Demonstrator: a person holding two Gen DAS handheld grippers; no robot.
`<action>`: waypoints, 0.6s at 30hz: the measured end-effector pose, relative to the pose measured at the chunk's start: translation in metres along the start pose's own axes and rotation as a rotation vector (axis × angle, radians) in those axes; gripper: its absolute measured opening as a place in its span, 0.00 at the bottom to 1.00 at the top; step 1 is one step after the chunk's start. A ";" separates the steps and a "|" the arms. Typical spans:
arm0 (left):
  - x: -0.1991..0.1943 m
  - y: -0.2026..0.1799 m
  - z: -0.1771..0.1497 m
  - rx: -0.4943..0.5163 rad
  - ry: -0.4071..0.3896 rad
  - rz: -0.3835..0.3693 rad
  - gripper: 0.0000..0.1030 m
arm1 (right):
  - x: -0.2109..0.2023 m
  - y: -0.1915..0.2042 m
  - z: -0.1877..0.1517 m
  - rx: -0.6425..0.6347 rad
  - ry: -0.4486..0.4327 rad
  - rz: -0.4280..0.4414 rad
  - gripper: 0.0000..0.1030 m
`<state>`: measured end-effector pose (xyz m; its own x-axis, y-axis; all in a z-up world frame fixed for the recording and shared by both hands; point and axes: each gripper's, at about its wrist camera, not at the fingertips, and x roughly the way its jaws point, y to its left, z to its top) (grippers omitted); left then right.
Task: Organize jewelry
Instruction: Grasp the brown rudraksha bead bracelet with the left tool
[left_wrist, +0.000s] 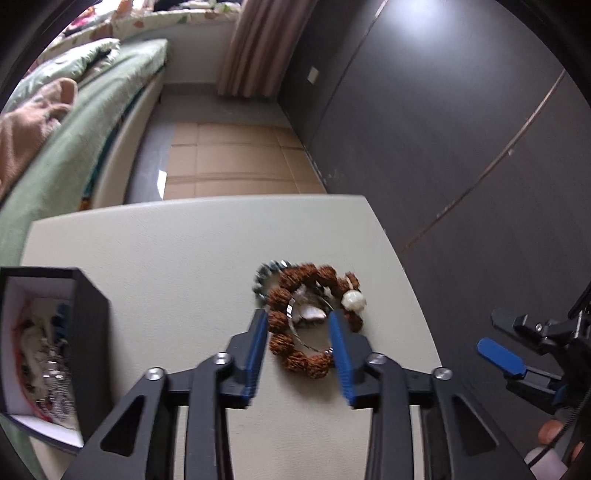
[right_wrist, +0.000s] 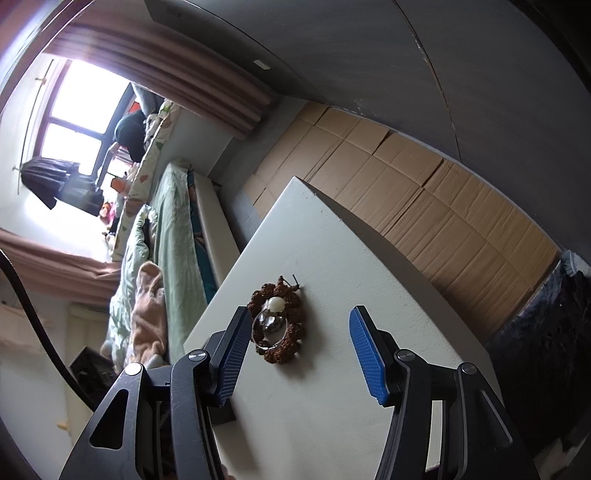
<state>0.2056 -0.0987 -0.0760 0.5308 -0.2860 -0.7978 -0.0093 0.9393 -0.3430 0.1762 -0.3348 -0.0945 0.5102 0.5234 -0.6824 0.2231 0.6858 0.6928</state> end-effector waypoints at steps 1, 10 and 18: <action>0.005 -0.003 -0.001 0.006 0.011 -0.003 0.33 | 0.001 0.000 0.001 -0.002 0.002 -0.001 0.54; 0.022 0.007 -0.007 -0.057 0.087 -0.063 0.33 | 0.003 -0.005 0.009 0.011 0.003 -0.010 0.54; 0.026 0.016 -0.008 -0.128 0.098 -0.111 0.33 | 0.005 -0.005 0.011 0.010 0.004 -0.012 0.54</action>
<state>0.2127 -0.0929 -0.1057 0.4496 -0.4096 -0.7938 -0.0666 0.8709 -0.4870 0.1865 -0.3410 -0.0995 0.5045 0.5169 -0.6916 0.2376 0.6869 0.6868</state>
